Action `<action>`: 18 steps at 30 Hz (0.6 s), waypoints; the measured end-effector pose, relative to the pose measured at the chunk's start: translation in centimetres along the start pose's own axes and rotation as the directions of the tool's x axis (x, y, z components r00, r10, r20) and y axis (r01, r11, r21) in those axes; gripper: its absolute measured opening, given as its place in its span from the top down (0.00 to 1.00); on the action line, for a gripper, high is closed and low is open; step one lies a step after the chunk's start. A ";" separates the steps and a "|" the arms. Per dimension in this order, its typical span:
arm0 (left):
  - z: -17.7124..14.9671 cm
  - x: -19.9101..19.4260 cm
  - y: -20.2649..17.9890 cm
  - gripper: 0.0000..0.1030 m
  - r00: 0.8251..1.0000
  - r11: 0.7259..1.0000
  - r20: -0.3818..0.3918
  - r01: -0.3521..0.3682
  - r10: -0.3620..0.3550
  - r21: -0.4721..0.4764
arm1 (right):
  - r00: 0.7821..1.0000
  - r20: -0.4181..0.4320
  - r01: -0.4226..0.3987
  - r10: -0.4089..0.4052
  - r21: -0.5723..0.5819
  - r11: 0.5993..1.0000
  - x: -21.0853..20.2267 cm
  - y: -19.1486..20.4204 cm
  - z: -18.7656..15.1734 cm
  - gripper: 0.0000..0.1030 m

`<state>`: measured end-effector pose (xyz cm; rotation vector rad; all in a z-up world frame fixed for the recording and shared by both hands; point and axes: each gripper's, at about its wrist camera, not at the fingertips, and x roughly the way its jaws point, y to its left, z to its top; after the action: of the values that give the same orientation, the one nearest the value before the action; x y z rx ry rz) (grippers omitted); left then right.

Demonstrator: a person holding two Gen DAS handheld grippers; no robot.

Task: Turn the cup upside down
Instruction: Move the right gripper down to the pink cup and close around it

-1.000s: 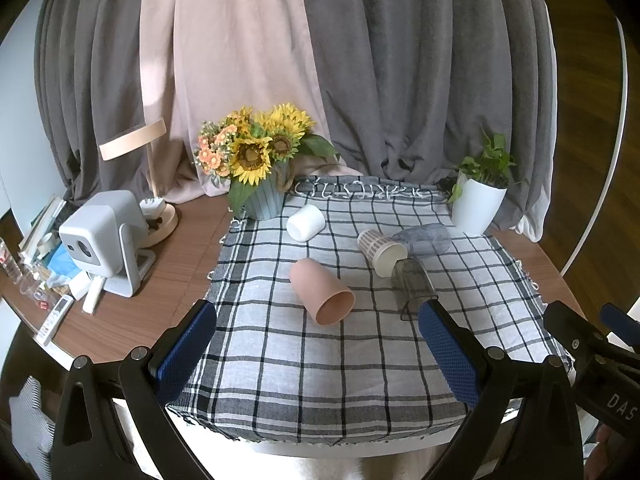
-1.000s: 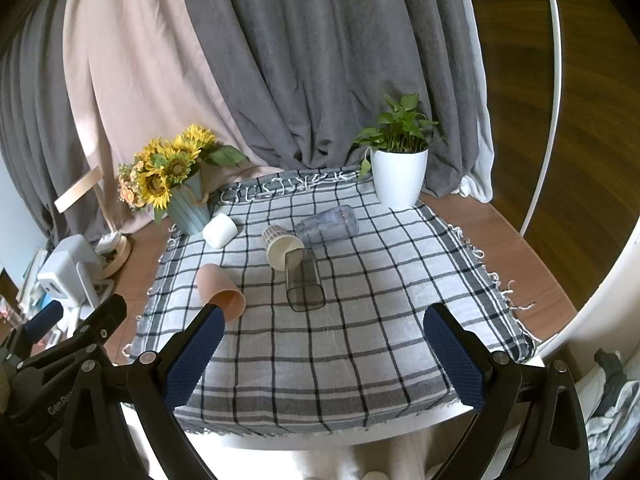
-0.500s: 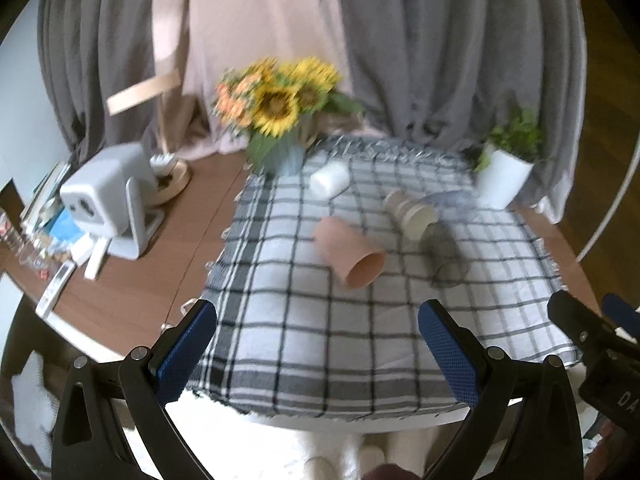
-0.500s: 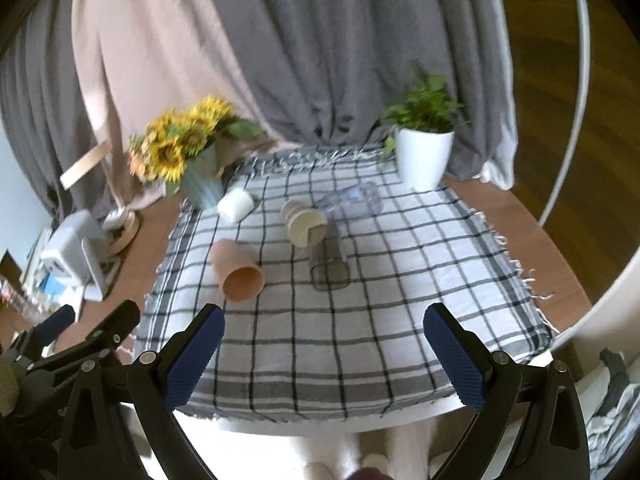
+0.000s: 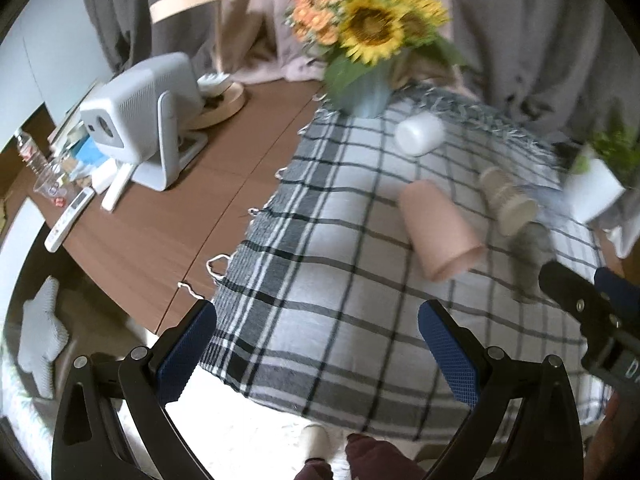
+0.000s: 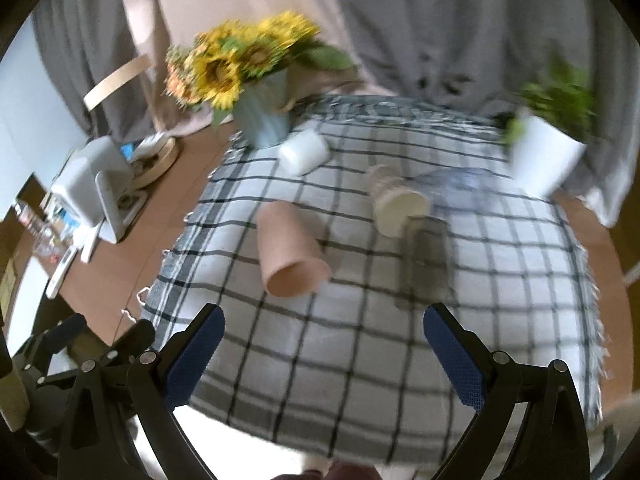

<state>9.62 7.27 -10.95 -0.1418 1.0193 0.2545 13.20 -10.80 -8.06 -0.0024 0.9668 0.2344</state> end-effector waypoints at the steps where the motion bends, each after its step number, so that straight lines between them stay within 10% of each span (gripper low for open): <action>1: 0.3 0.5 0.0 0.00 1.000 1.000 -0.008 -0.009 0.009 -0.005 | 1.000 -0.014 -0.011 0.010 -0.016 1.000 1.1 0.2 0.7 0.03; 18: 2.1 9.6 1.3 0.00 0.973 0.981 -0.199 -0.145 0.117 -0.132 | 0.965 -0.241 -0.135 0.099 -0.136 0.982 16.0 3.3 5.4 0.07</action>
<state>15.73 10.41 -18.10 -0.2357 1.2025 0.4432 25.66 -3.87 -17.65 -0.1140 1.1828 0.4238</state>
